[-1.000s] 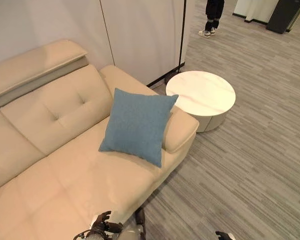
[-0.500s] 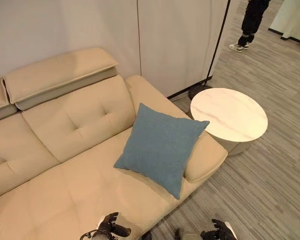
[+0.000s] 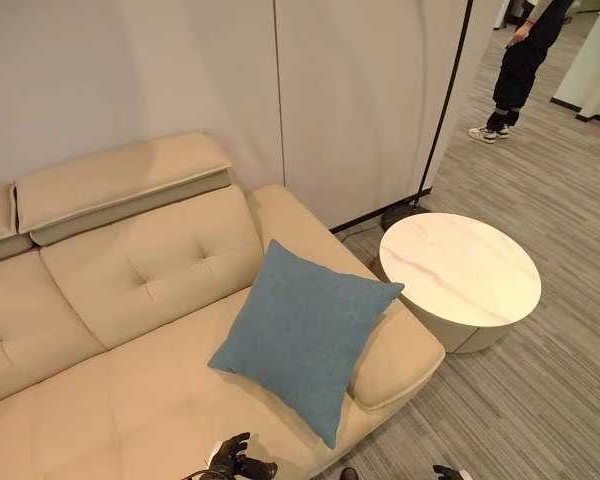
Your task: Pick up all the scattered cushions and arrange them neatly on the sofa.
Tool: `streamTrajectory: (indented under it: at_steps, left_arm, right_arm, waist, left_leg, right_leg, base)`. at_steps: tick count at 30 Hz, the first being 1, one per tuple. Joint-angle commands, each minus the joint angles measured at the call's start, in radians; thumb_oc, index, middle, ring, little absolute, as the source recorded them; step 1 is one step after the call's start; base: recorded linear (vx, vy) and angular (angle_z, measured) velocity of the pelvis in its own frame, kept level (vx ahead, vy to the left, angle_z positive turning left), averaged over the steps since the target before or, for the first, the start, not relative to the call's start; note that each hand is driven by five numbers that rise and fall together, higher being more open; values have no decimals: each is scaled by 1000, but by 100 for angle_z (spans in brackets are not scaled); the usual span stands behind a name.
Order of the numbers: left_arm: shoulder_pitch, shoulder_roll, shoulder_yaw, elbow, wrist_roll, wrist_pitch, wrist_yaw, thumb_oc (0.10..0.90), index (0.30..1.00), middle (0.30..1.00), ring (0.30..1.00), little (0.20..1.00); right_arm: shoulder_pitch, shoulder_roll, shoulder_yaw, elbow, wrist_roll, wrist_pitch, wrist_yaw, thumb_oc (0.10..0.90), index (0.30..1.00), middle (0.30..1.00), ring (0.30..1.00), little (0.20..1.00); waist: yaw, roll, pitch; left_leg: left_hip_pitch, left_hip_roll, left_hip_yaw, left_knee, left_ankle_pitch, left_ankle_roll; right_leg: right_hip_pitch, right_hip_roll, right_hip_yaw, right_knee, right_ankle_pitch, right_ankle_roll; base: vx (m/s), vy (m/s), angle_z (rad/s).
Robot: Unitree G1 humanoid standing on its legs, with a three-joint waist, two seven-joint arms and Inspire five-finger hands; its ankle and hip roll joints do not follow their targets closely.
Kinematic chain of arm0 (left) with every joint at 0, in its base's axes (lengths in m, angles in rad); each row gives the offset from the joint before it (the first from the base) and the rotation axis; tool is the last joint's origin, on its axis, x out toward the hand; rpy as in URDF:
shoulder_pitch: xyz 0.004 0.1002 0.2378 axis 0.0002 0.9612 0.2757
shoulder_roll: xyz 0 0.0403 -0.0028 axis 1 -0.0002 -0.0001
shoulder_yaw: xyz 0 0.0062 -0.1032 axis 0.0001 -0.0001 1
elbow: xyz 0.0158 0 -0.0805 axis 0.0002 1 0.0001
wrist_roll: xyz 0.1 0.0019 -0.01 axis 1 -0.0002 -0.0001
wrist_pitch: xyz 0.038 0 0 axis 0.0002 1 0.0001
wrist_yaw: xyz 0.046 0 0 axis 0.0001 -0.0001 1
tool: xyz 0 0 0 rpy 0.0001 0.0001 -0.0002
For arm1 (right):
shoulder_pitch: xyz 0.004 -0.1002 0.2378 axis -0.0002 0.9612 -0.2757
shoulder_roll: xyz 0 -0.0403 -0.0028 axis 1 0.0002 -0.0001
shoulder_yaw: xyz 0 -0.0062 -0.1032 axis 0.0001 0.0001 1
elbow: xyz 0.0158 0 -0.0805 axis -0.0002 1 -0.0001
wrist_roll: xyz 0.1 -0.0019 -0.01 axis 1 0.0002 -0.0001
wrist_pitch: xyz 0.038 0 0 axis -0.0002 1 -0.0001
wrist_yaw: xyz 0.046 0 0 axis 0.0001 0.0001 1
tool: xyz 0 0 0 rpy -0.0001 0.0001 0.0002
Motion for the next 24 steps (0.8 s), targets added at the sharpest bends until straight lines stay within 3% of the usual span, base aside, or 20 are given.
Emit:
streamTrajectory:
  at_steps: [1,12,13,14,15,16,17,18,19,23,24]
  left_arm:
    - [-35,18,13,26,-20,-42,35,800,900,900,900,900]
    - [-33,15,-25,-75,-64,-65,95,800,900,900,900,900]
    - [-25,72,10,-58,-54,-60,27,800,900,900,900,900]
    - [-26,71,9,-58,-54,-60,27,800,900,900,900,900]
    - [-39,84,-14,-55,-62,-58,0,800,900,900,900,900]
    - [-19,88,1,-63,-56,-65,-6,800,900,900,900,900]
    - [-19,87,-1,-63,-56,-65,-6,800,900,900,900,900]
    - [-27,88,-8,-61,-46,-49,-19,800,900,900,900,900]
    - [-34,89,-15,-69,-40,-45,-41,800,900,900,900,900]
    - [-29,87,-22,-82,-55,-53,-51,800,900,900,900,900]
    - [-23,85,-17,-101,-69,-54,-55,800,900,900,900,900]
  right_arm:
    - [-7,-18,0,16,-26,-35,-80,800,900,900,900,900]
    - [-34,-71,45,-135,-226,-33,-276,800,900,900,900,900]
    - [-132,-518,-184,-84,-92,-6,-54,800,900,900,900,900]
    - [-132,-519,-185,-84,-92,-5,-53,800,900,900,900,900]
    - [-183,-459,-122,-126,23,-72,-59,800,900,900,900,900]
    - [-154,-662,-187,-135,-23,-33,-4,800,900,900,900,900]
    - [-152,-663,-190,-136,-23,-32,-4,800,900,900,900,900]
    - [-169,-681,-230,-95,75,-54,12,800,900,900,900,900]
    - [-205,-731,-190,-94,-4,-63,-6,800,900,900,900,900]
    - [-216,-759,-207,-148,-18,-65,-4,800,900,900,900,900]
    - [-211,-782,-230,-253,-21,-73,-14,800,900,900,900,900]
  waist:
    - [-2,-31,-2]
    - [10,-48,4]
    - [15,-74,-6]
    - [14,-73,-8]
    - [18,-82,-9]
    - [12,-91,-6]
    - [12,-91,-9]
    - [8,-93,-9]
    - [10,-93,-10]
    - [10,-88,-14]
    - [9,-88,-15]
  left_leg:
    - [-58,-55,15,-10,21,0]
    - [-48,-46,-3,-9,17,-7]
    - [-47,-41,-6,-12,16,-19]
    - [-50,-42,-7,-12,18,-19]
    - [-55,-39,-10,-12,22,-22]
    - [-54,-38,-12,-12,21,-26]
    - [-57,-39,-12,-12,23,-26]
    - [-59,-39,-13,-12,23,-28]
    - [-63,-37,-19,-12,25,-30]
    - [-66,-39,-26,-12,25,-32]
    - [-68,-38,-31,-12,24,-32]
  right_leg:
    - [113,-32,17,24,-163,82]
    - [133,-27,-2,22,-173,75]
    - [139,-25,-13,21,-176,79]
    - [136,-26,-14,21,-174,79]
    - [130,-26,-15,22,-169,78]
    - [131,-26,-22,24,-168,79]
    - [128,-26,-22,24,-167,79]
    - [126,-25,-24,24,-167,80]
    - [124,-26,-30,26,-166,81]
    - [122,-26,-40,30,-170,80]
    - [124,-25,-46,32,-173,79]
  base:
    - [14,-12,4]
    - [1,-3,4]
    - [3,-52,14]
    - [2,-77,24]
    - [-11,-36,29]
    - [-10,-36,25]
    - [-5,-13,10]
    - [-15,10,6]
    - [-12,8,9]
    - [7,17,7]
    - [4,3,-3]
